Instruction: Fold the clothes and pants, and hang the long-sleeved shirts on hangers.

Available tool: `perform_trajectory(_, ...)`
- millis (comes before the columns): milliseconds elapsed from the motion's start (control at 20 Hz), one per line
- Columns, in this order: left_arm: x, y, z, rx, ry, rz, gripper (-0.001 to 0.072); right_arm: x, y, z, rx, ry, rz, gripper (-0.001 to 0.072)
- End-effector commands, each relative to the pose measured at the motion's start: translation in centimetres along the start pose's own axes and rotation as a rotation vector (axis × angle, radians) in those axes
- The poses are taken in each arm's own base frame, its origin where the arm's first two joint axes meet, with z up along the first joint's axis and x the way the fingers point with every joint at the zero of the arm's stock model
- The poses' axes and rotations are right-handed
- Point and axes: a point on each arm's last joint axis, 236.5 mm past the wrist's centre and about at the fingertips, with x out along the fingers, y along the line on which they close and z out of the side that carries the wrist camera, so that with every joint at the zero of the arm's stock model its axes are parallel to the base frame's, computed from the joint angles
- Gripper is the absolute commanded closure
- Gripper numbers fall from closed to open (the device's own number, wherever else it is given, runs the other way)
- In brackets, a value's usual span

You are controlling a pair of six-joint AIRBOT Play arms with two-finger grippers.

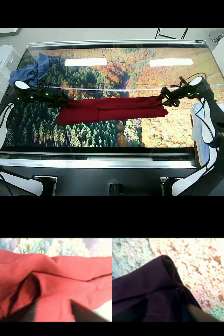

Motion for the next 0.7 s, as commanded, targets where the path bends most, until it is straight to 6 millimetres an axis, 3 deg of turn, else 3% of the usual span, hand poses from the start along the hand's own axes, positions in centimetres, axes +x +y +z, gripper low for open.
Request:
perform_trajectory(0, -0.7, 0.5, -0.5, -0.023, 0.049, -0.018, 0.0179, -2.2, -2.1, -0.2, 0.002, 0.052, -0.014, 0.0033)
perform_trajectory(100, -2.6, 0.5, -0.8, -0.025, 0.053, -0.028, 0.0179, -3.0, -4.3, -0.1, 0.064, 0.07, -0.007, 0.0023)
perform_trajectory(200, -4.4, -0.3, -0.8, -0.008, 0.029, -0.031, 0.0179, -2.0, -4.8, -1.1, 0.068, 0.133, 0.01, 0.0002)
perform_trajectory(350, -6.4, -2.6, -0.6, 0.062, -0.022, -0.031, 0.018, 0.3, -2.5, -2.7, 0.048, 0.225, 0.115, 0.0004)
perform_trajectory(450, -7.2, -4.7, -0.9, 0.106, -0.044, -0.046, 0.0181, 1.6, -1.3, -3.0, 0.044, 0.233, 0.137, 0.0059)
perform_trajectory(550, -7.4, -7.5, -0.9, 0.154, -0.074, -0.083, 0.0183, 2.5, -0.1, -3.1, 0.018, 0.226, 0.132, 0.0303)
perform_trajectory(650, -6.6, -10.3, -0.9, 0.186, -0.094, -0.124, 0.0189, 2.7, 1.5, -3.6, 0.0, 0.237, 0.16, 0.0678)
